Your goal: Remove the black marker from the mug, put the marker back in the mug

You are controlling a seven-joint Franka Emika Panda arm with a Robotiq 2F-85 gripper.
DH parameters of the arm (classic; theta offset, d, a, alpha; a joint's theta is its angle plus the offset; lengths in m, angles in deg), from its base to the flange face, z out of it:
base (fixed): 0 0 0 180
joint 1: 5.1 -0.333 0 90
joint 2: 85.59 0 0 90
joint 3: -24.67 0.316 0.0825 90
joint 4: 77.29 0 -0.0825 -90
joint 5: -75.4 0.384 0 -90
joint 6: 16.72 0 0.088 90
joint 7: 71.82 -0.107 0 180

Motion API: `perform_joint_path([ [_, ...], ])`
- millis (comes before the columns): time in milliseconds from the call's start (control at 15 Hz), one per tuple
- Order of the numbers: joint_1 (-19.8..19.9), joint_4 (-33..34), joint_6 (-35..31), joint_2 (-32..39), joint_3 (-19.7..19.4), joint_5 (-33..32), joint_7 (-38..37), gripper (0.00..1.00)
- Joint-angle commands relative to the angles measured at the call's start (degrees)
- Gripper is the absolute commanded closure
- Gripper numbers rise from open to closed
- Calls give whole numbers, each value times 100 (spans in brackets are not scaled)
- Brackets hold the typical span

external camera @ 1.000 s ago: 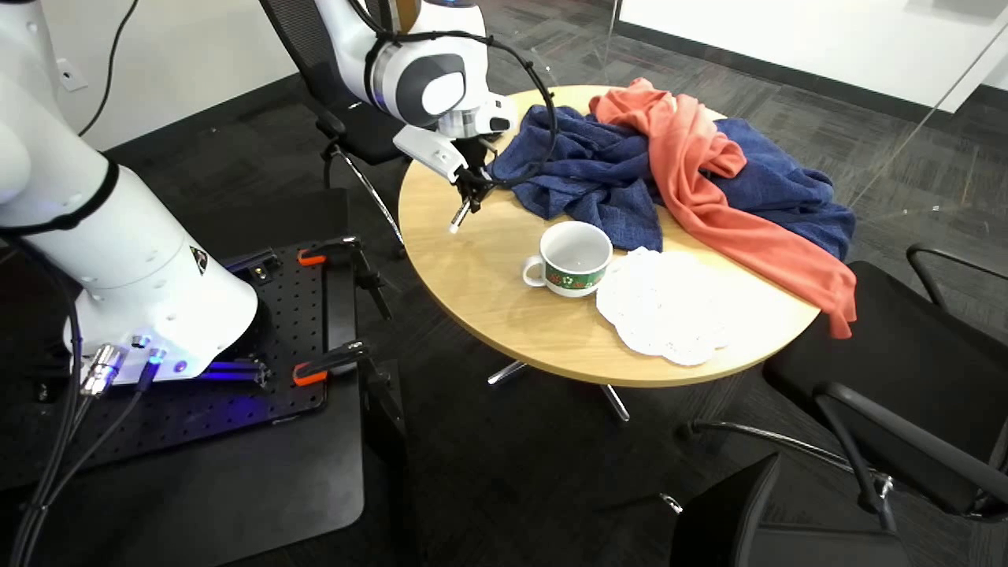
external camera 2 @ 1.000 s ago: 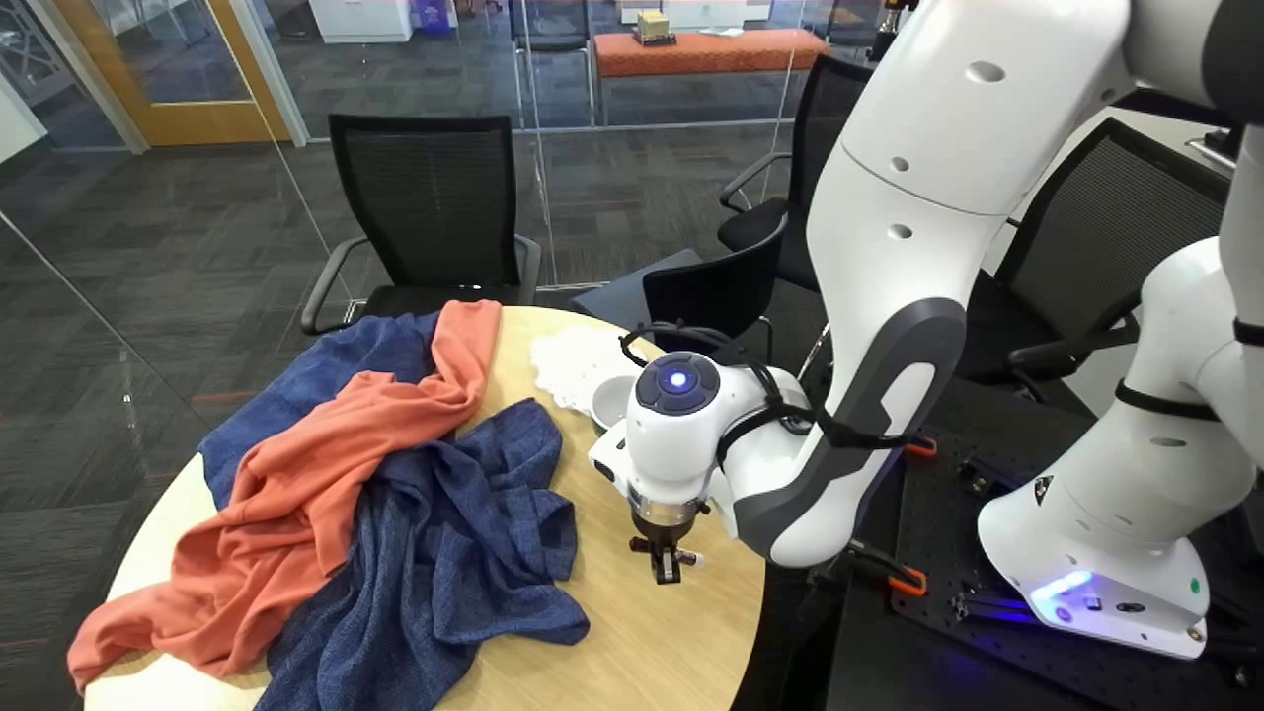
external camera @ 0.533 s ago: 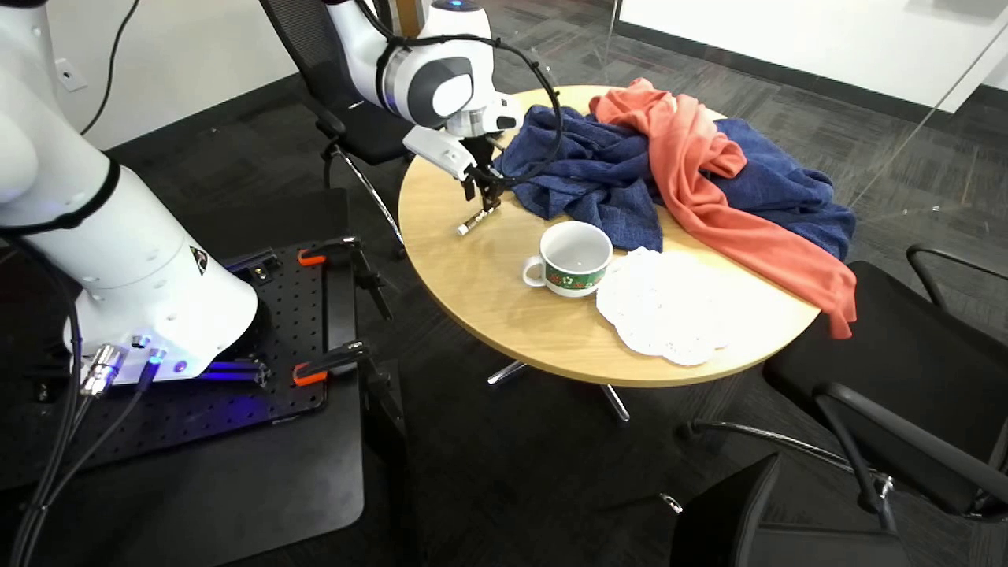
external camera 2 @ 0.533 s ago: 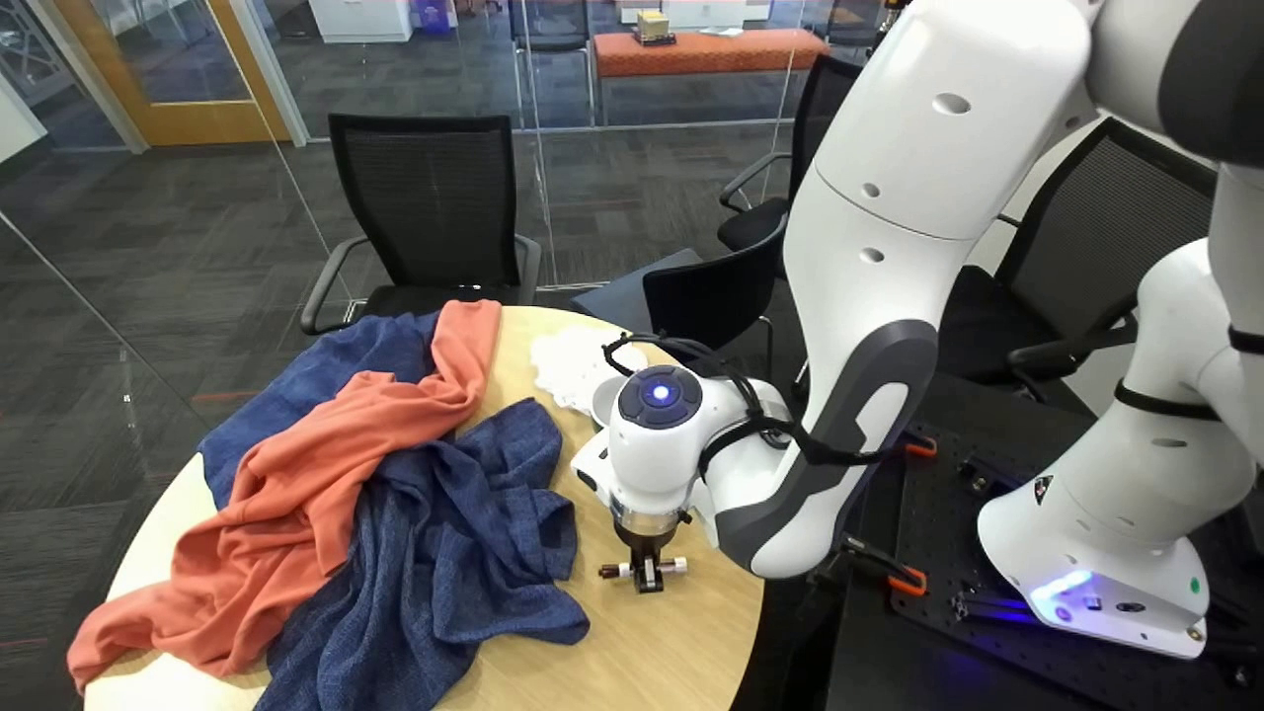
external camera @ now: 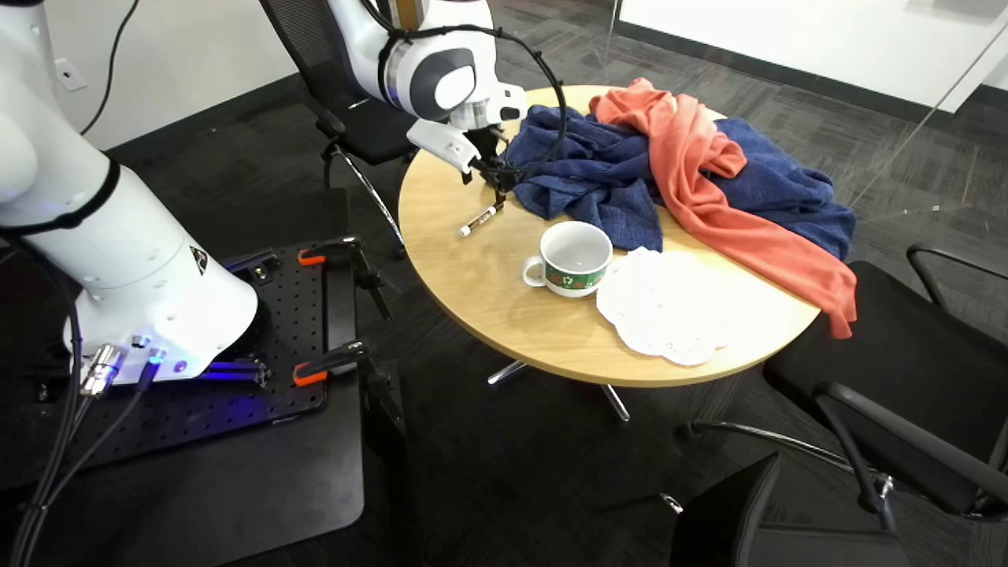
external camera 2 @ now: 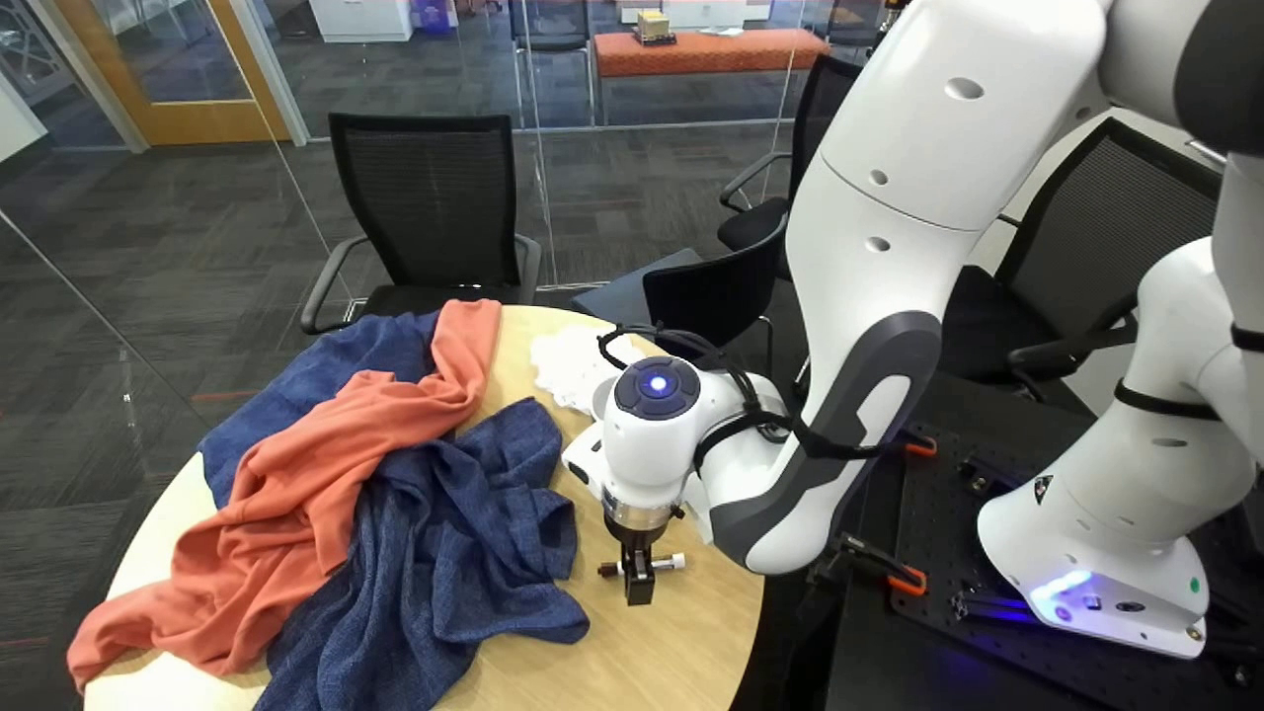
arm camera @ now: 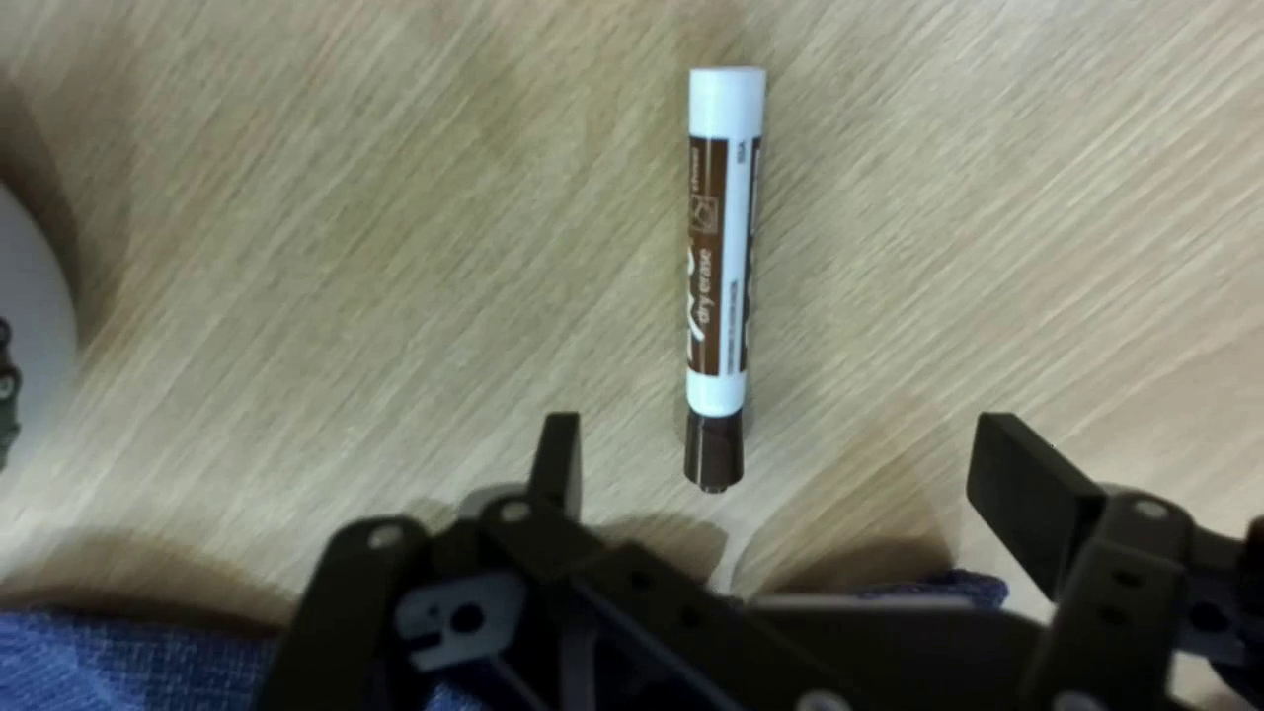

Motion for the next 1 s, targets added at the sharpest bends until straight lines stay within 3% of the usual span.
perform_joint_path([
  [0,120,-83,119,-227,74,73,178,0],
  [933,143,149,563,-16,25,-8,291,0],
])
